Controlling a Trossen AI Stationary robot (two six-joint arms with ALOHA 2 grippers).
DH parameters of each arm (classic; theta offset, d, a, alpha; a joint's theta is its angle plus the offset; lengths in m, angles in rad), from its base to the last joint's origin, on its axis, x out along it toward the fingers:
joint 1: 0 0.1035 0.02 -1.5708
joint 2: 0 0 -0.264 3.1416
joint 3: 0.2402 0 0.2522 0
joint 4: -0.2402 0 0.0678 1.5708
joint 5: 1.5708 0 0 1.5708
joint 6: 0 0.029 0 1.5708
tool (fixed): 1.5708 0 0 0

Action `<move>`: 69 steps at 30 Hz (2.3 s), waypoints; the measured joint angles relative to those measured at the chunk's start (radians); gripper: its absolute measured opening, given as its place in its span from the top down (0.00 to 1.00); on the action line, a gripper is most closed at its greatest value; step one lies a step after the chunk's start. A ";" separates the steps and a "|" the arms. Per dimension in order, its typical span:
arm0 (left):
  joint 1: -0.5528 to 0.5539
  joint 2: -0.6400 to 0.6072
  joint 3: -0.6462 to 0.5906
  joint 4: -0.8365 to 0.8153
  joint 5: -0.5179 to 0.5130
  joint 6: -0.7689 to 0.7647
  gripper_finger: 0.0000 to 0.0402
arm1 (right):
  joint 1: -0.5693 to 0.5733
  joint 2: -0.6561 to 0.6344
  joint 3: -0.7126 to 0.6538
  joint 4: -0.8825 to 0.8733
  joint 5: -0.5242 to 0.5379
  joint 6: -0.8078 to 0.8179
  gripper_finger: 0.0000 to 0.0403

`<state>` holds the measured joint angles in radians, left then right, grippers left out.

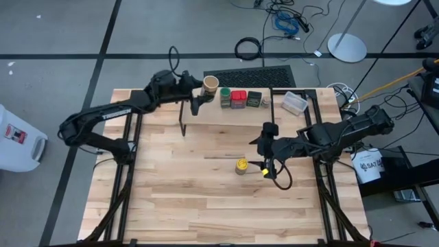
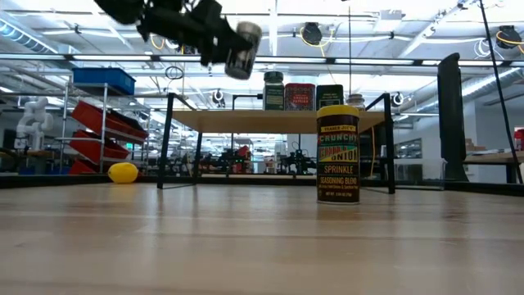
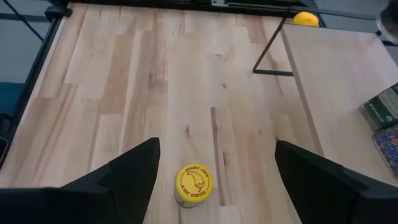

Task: Shelf spices
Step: Put the brown seasoning bottle on the shelf

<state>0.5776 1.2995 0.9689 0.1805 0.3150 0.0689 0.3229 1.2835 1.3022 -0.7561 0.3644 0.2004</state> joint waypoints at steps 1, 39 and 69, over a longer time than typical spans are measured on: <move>0.006 0.014 -0.020 0.038 0.006 -0.009 0.29 | 0.000 0.000 0.000 -0.002 -0.003 -0.001 0.24; 0.088 0.119 -0.256 0.414 0.130 -0.025 0.29 | 0.000 0.001 0.000 -0.005 -0.003 -0.003 0.24; 0.203 0.040 -0.240 0.176 0.294 0.057 0.29 | 0.000 0.001 -0.001 -0.030 -0.003 0.007 0.24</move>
<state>0.7809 1.3392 0.7290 0.3569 0.6087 0.1255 0.3228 1.2846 1.3014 -0.7863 0.3610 0.2074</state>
